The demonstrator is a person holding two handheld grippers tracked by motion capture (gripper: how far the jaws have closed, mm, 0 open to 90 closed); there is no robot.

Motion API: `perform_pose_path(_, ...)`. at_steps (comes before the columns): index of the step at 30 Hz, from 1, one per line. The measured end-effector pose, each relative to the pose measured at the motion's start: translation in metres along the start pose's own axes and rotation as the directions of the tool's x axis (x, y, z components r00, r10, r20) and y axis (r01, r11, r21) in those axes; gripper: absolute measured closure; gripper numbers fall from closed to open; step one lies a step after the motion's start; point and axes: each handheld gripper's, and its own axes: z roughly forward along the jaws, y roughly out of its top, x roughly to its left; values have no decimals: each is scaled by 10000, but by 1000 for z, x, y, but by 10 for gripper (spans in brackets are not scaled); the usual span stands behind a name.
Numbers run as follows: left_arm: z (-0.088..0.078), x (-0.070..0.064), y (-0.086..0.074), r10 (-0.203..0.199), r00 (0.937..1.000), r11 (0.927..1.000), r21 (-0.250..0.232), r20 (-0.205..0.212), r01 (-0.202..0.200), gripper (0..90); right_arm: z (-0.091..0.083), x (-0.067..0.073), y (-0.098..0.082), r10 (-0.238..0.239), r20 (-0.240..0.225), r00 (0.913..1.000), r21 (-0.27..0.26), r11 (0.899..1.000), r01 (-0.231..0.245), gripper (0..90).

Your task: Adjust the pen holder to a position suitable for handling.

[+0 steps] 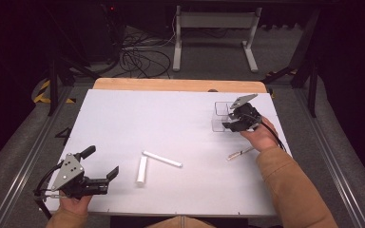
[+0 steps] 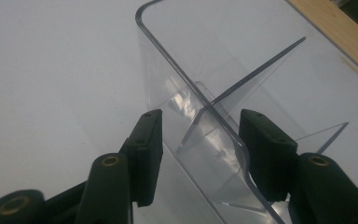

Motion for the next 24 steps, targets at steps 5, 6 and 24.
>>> perform_pose_path(5,0,0,0,2,10000,10000,2,1,-2,6,6,1,0,-184,45,9998,266,9995,183,507)
perform_pose_path(6,0,0,0,-1,10000,10000,19,3,1,6,6,1,1,-144,74,9999,283,9995,142,507)
perform_pose_path(24,0,0,0,-7,10000,10000,5,-16,7,6,0,6,9,-1078,-144,9941,863,9903,1086,720)
